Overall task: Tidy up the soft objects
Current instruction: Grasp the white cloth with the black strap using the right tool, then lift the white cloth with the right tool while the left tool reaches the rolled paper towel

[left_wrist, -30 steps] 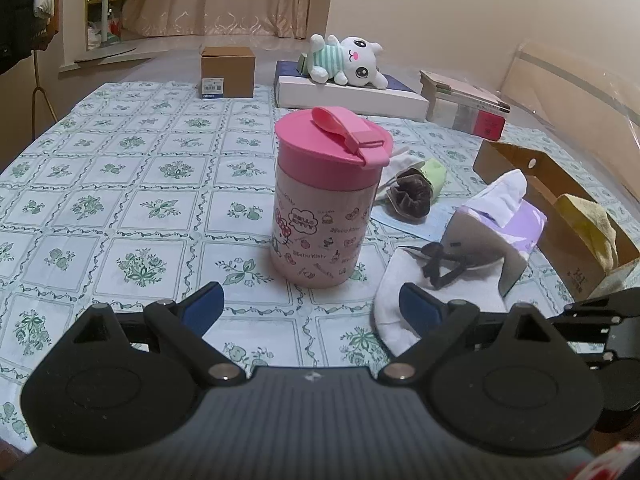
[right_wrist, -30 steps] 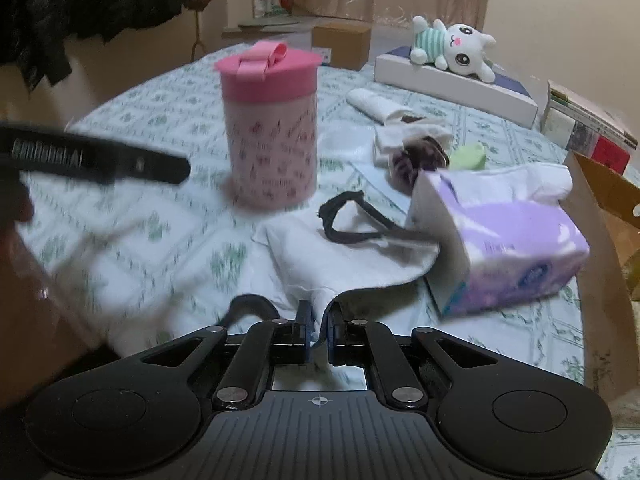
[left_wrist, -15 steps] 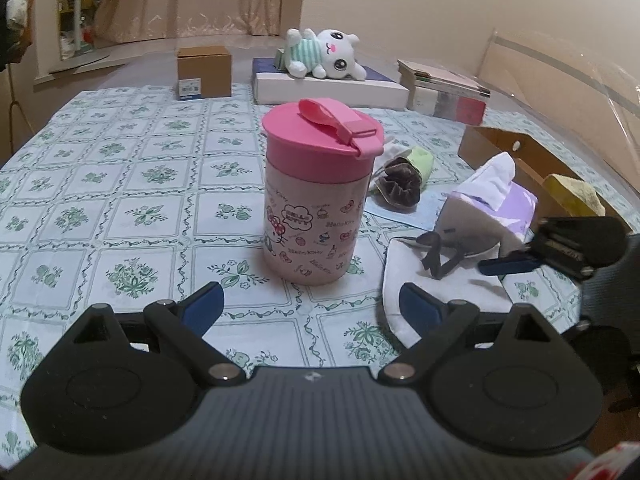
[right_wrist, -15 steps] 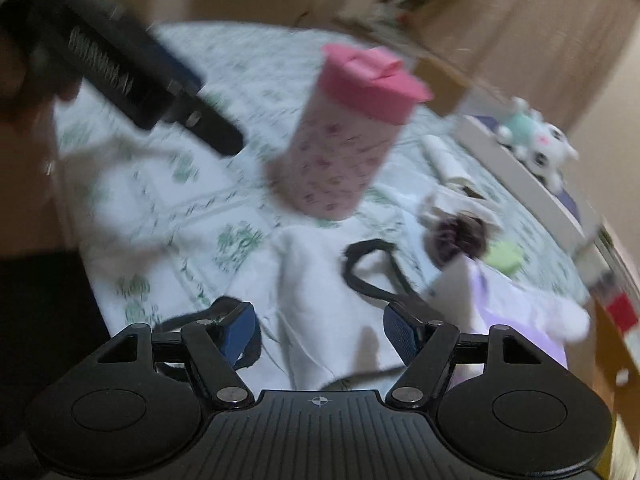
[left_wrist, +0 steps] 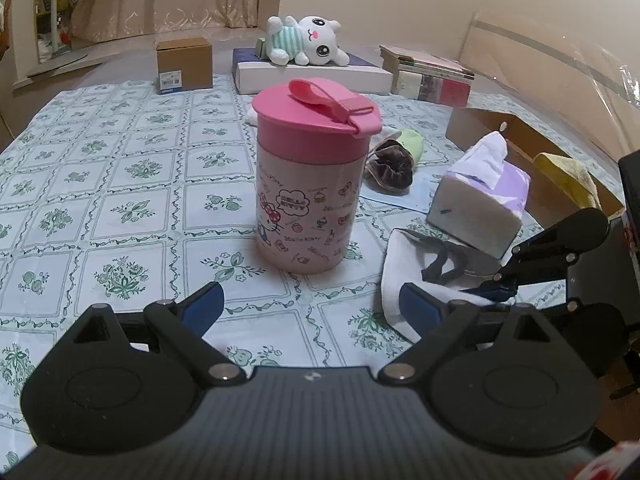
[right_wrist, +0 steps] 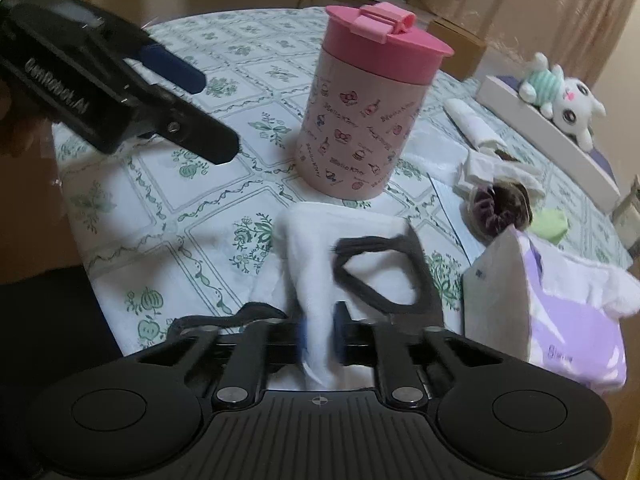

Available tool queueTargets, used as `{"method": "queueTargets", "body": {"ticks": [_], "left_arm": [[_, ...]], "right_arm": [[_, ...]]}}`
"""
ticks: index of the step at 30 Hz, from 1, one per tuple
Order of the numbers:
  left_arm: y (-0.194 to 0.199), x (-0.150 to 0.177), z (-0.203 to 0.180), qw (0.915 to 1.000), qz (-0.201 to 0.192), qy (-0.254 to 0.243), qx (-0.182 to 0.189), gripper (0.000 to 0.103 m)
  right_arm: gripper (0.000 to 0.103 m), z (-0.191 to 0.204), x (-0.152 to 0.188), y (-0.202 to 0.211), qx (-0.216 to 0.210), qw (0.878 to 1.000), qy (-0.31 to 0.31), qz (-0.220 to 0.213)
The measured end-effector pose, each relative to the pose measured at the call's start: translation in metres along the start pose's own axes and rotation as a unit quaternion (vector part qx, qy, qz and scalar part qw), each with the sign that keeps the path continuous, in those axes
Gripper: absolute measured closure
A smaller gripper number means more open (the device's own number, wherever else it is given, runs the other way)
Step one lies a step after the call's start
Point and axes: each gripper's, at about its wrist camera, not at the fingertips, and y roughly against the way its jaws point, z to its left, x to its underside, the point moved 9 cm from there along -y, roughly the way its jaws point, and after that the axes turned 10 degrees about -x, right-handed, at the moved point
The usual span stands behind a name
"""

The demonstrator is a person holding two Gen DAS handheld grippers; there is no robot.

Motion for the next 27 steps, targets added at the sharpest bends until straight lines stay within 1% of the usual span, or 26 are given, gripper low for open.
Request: {"method": "queueTargets", "body": {"ticks": [4, 8, 13, 17, 21, 23, 27], "left_arm": [[0.006, 0.0, -0.001, 0.9999, -0.004, -0.01, 0.007, 0.01], [0.013, -0.003, 0.0, 0.9993, -0.009, -0.034, 0.012, 0.01], [0.026, -0.021, 0.009, 0.9967, -0.022, -0.068, 0.039, 0.01], [0.035, -0.051, 0.03, 0.9927, -0.039, -0.107, 0.04, 0.009], [0.038, -0.09, 0.05, 0.9842, -0.051, -0.162, 0.048, 0.009], [0.033, -0.108, 0.057, 0.9789, -0.051, -0.19, 0.057, 0.01], [0.013, -0.144, 0.069, 0.9704, -0.064, -0.223, 0.068, 0.01]], "right_arm": [[0.097, 0.0, -0.004, 0.019, 0.003, 0.999, -0.028, -0.027], [0.097, -0.006, -0.011, 0.049, 0.011, 0.997, -0.057, -0.06], [0.097, -0.018, -0.025, 0.087, 0.012, 0.993, -0.079, -0.092], [0.097, -0.036, -0.034, 0.111, 0.009, 0.99, -0.09, -0.11], [0.097, -0.062, -0.045, 0.127, 0.011, 0.988, -0.098, -0.118], [0.097, -0.077, -0.053, 0.134, 0.01, 0.987, -0.103, -0.123], [0.097, -0.112, -0.071, 0.144, 0.016, 0.985, -0.112, -0.13]]}}
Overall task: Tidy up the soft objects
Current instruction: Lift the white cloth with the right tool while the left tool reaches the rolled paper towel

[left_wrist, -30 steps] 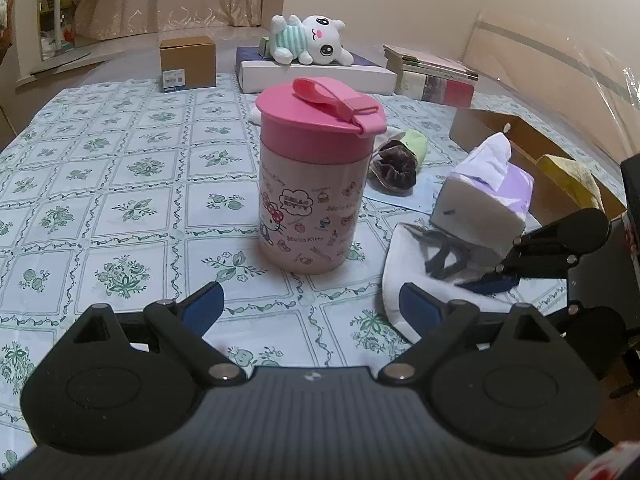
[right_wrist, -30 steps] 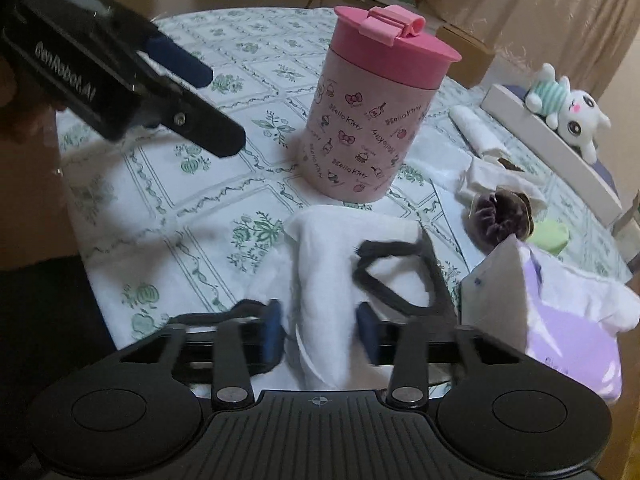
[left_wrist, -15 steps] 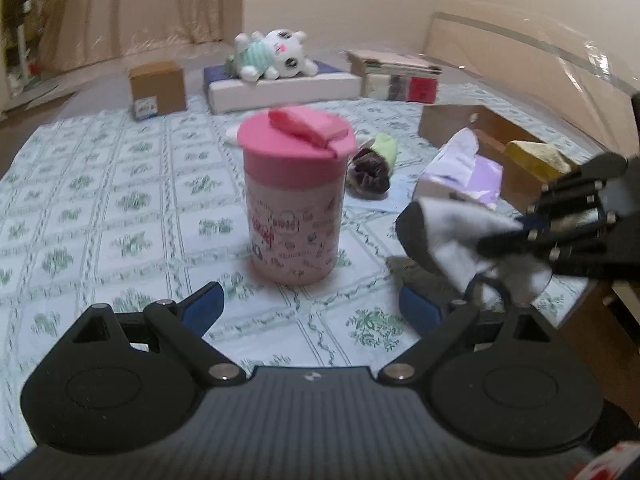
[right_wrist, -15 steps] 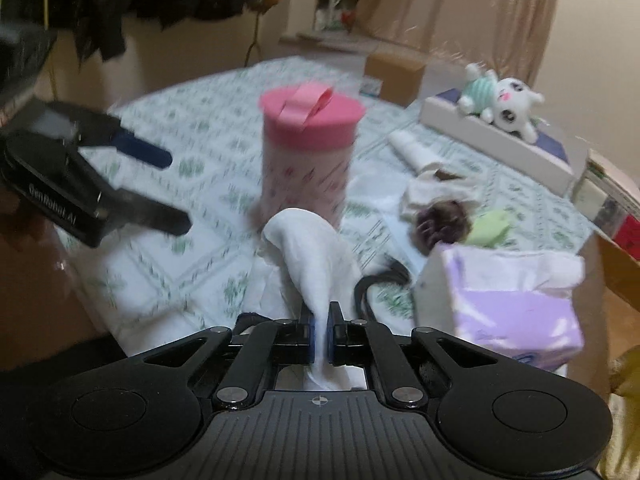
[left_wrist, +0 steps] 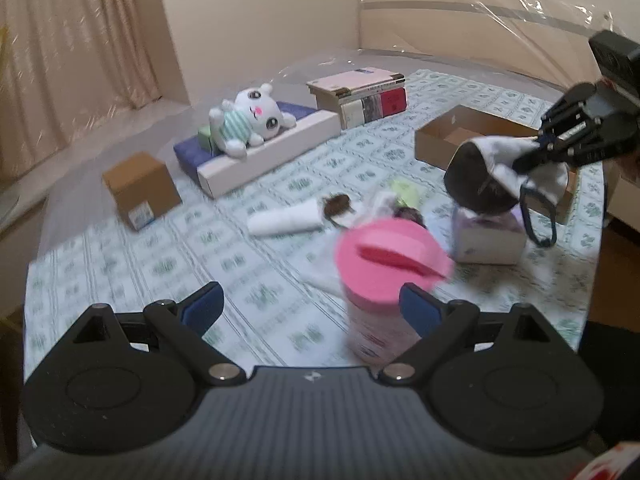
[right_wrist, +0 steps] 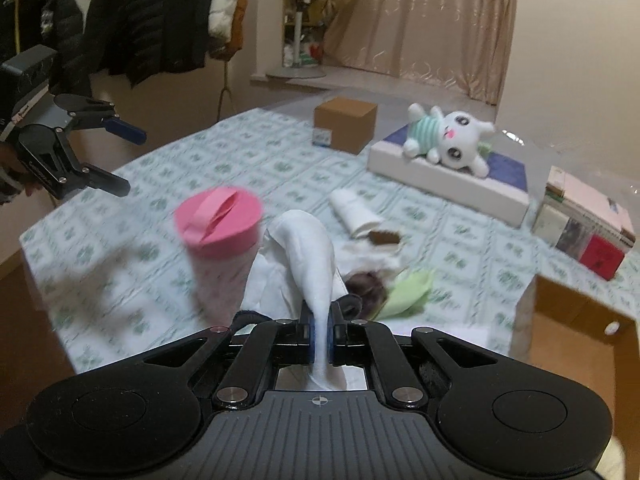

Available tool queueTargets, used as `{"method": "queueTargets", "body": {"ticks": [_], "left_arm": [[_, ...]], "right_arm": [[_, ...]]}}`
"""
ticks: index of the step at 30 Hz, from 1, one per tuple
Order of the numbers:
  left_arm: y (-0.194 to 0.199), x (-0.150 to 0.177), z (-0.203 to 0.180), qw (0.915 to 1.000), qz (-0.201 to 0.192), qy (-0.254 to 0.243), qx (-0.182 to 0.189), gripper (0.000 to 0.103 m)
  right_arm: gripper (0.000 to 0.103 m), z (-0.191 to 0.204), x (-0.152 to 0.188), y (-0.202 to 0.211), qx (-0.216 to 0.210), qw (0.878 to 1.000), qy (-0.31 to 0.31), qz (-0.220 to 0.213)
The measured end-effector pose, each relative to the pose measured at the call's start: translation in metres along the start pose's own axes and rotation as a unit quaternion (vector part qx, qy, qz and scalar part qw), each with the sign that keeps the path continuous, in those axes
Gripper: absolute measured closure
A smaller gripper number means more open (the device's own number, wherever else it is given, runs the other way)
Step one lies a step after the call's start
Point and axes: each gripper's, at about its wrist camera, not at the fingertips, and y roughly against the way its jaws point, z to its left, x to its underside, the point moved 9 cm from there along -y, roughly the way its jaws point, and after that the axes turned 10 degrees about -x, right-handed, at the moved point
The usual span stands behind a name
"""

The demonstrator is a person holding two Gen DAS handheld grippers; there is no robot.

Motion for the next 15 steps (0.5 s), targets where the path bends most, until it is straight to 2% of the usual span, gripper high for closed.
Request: {"method": "queueTargets", "body": {"ticks": [8, 12, 15], "left_arm": [[-0.083, -0.032, 0.043, 0.999, -0.008, -0.034, 0.029, 0.01], [-0.143, -0.033, 0.045, 0.9972, 0.013, -0.055, 0.049, 0.01], [-0.18, -0.031, 0.034, 0.9929, 0.013, -0.095, 0.07, 0.01]], "right_arm": [[0.097, -0.061, -0.04, -0.014, 0.014, 1.0, -0.015, -0.001], [0.097, -0.087, -0.048, -0.038, 0.014, 1.0, -0.023, 0.012], [0.097, -0.101, -0.049, -0.059, 0.007, 0.999, -0.026, 0.026]]}}
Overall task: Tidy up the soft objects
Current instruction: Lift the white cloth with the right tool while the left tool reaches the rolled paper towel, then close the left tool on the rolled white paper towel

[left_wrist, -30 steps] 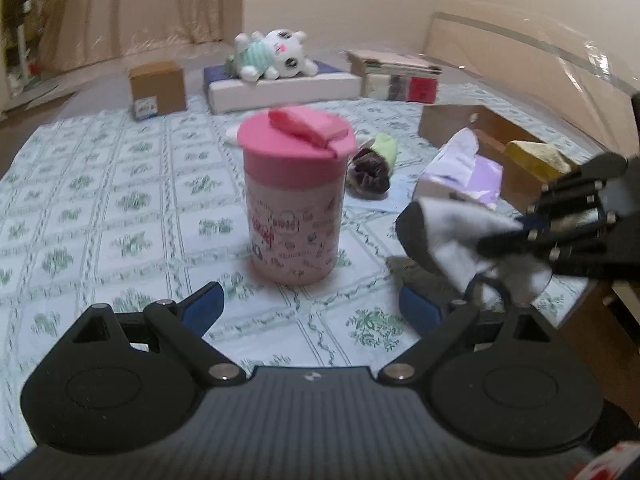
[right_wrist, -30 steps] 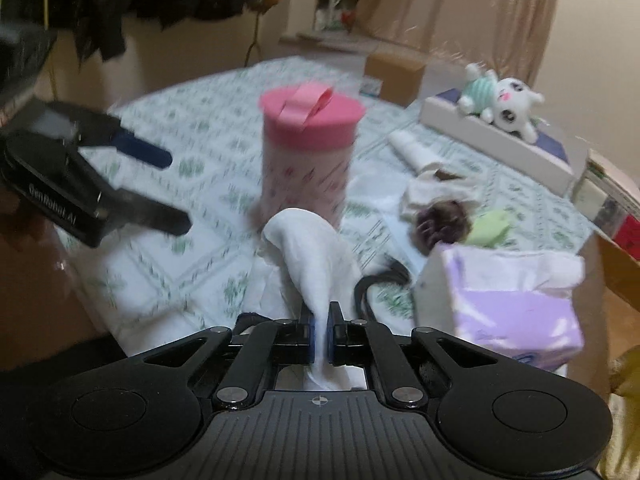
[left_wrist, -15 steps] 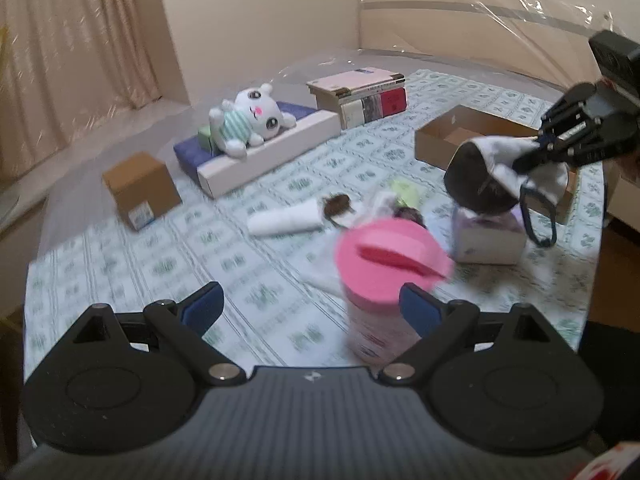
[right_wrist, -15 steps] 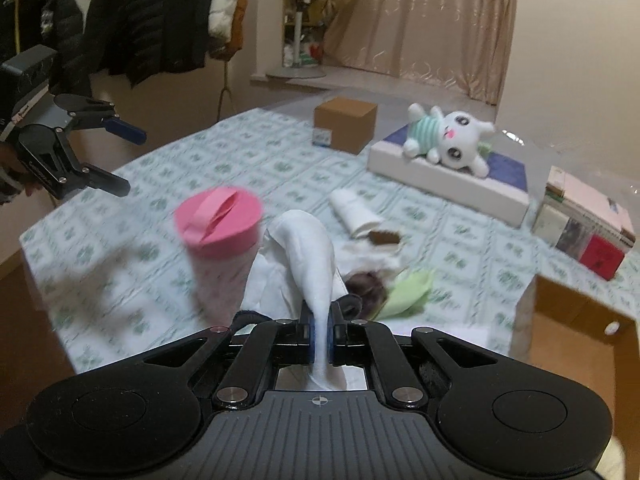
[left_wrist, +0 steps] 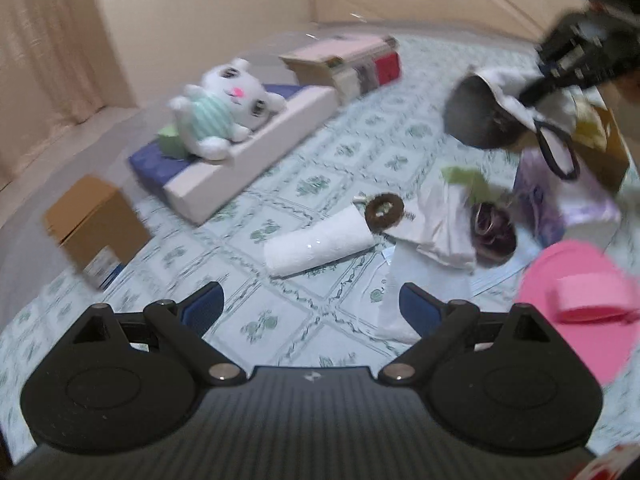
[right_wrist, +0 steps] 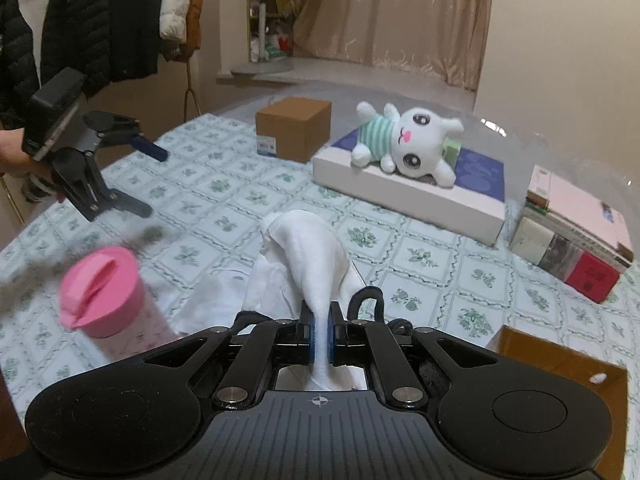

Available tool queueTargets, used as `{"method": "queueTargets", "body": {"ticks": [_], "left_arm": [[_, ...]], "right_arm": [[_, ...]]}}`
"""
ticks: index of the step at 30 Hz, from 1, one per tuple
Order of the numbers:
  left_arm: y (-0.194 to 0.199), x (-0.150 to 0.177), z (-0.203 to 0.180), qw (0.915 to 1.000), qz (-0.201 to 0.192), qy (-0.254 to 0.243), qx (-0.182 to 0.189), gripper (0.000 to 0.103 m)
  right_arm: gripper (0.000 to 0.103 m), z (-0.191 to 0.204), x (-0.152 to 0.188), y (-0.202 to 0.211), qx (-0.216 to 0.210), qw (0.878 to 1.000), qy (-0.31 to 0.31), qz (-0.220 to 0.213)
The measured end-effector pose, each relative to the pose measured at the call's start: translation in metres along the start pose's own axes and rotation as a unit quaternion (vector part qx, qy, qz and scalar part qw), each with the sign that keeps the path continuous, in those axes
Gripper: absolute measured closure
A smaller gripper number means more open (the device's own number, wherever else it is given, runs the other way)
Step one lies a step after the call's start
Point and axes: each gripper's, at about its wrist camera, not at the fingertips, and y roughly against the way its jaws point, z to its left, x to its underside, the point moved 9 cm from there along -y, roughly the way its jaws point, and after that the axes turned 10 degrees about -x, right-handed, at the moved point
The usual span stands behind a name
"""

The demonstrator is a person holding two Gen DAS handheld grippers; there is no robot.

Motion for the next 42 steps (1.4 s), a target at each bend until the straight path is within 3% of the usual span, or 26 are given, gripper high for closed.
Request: {"method": "queueTargets", "body": {"ticks": [6, 12, 21, 23, 25, 32, 42], "left_arm": [[-0.072, -0.002, -0.012, 0.9958, 0.009, -0.09, 0.01, 0.01], [-0.126, -0.012, -0.024, 0.9898, 0.02, -0.139, 0.026, 0.011], [-0.169, -0.018, -0.04, 0.9781, 0.043, -0.195, 0.058, 0.015], [-0.172, -0.021, -0.041, 0.9785, 0.051, -0.189, 0.067, 0.02], [-0.172, -0.022, -0.041, 0.9794, 0.064, -0.174, 0.079, 0.038], [-0.162, -0.02, -0.039, 0.9821, 0.098, -0.138, 0.082, 0.062], [-0.11, -0.045, -0.02, 0.9914, 0.105, -0.067, 0.04, 0.066]], "right_arm": [[0.097, -0.023, -0.003, -0.04, -0.007, 1.0, 0.003, 0.02], [0.097, -0.04, 0.005, -0.069, -0.012, 0.999, -0.004, 0.039], [0.097, -0.058, 0.016, -0.086, -0.014, 0.999, -0.025, 0.041], [0.097, -0.06, 0.016, -0.087, -0.013, 0.999, -0.029, 0.041], [0.097, -0.06, 0.017, -0.086, -0.013, 0.999, -0.031, 0.039], [0.097, -0.064, 0.017, -0.082, -0.001, 0.999, -0.044, 0.03], [0.097, -0.054, 0.003, -0.048, 0.019, 0.998, -0.057, 0.007]]}}
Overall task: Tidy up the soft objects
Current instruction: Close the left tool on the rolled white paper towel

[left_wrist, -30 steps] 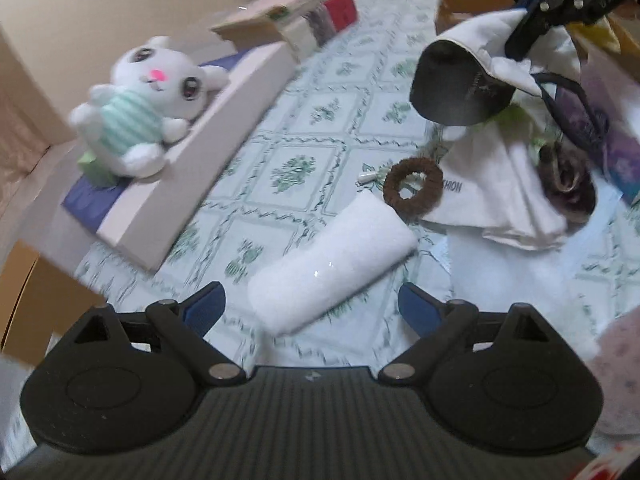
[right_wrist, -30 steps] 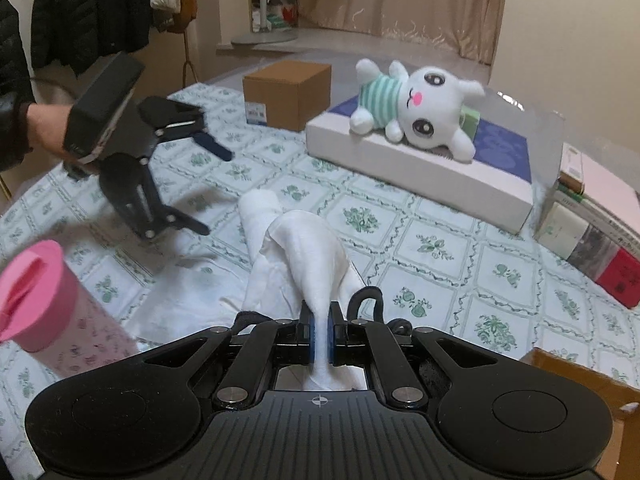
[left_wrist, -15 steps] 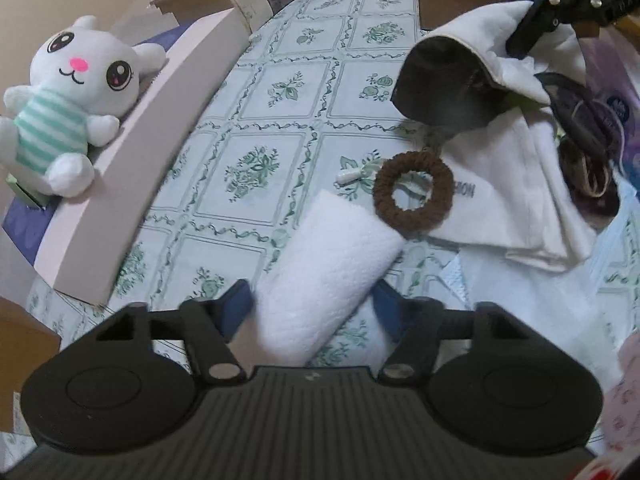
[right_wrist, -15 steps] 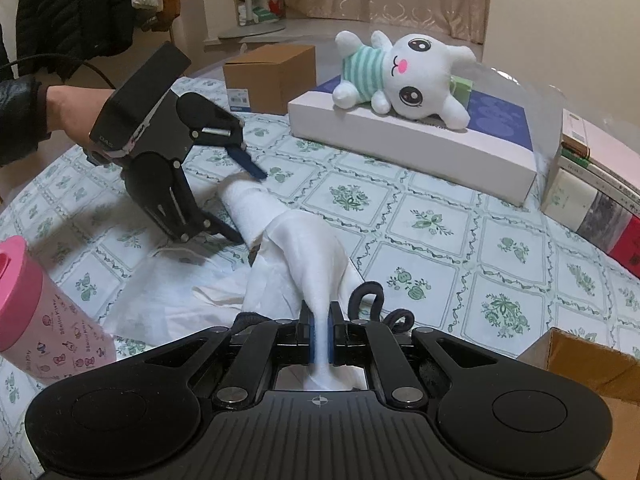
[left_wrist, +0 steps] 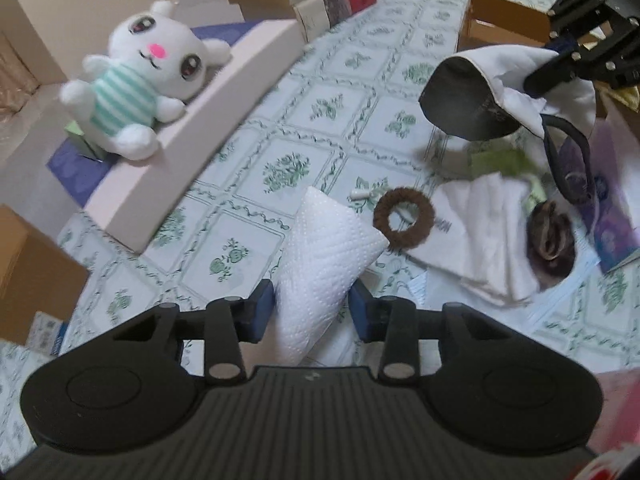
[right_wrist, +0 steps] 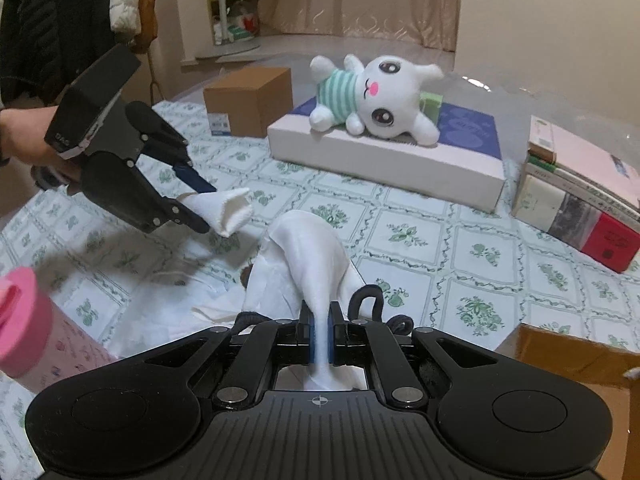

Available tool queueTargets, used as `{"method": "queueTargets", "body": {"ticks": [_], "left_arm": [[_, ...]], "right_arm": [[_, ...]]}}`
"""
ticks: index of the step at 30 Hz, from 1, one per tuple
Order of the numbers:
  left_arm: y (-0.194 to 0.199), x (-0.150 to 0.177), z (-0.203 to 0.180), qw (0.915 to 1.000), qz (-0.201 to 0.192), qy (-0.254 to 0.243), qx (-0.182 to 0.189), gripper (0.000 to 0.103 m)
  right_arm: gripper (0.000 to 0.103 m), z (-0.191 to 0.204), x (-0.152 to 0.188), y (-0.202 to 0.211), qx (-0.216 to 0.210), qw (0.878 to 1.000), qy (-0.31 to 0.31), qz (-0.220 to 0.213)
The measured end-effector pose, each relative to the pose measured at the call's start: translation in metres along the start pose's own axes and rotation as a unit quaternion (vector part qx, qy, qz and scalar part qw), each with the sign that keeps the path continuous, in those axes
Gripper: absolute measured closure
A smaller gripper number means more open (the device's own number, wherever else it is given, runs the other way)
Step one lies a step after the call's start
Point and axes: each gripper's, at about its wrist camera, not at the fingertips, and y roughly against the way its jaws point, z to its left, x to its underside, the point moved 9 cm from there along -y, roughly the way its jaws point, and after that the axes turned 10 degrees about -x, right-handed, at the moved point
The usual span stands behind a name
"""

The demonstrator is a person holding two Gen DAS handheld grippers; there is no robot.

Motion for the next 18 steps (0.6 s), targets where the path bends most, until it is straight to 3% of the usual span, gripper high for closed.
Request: {"method": "queueTargets", "body": {"ticks": [8, 13, 18], "left_arm": [[0.08, -0.023, -0.01, 0.9965, -0.004, 0.08, -0.024, 0.066], [0.14, -0.035, -0.033, 0.9829, -0.005, 0.184, -0.014, 0.066], [0.192, -0.046, -0.077, 0.9735, -0.021, 0.228, 0.003, 0.066]], "right_arm": [[0.097, 0.021, -0.001, 0.061, 0.018, 0.999, -0.03, -0.019], [0.097, 0.037, 0.007, 0.11, 0.024, 0.996, -0.066, -0.048], [0.097, 0.058, 0.021, 0.159, 0.028, 0.992, -0.092, -0.08]]}}
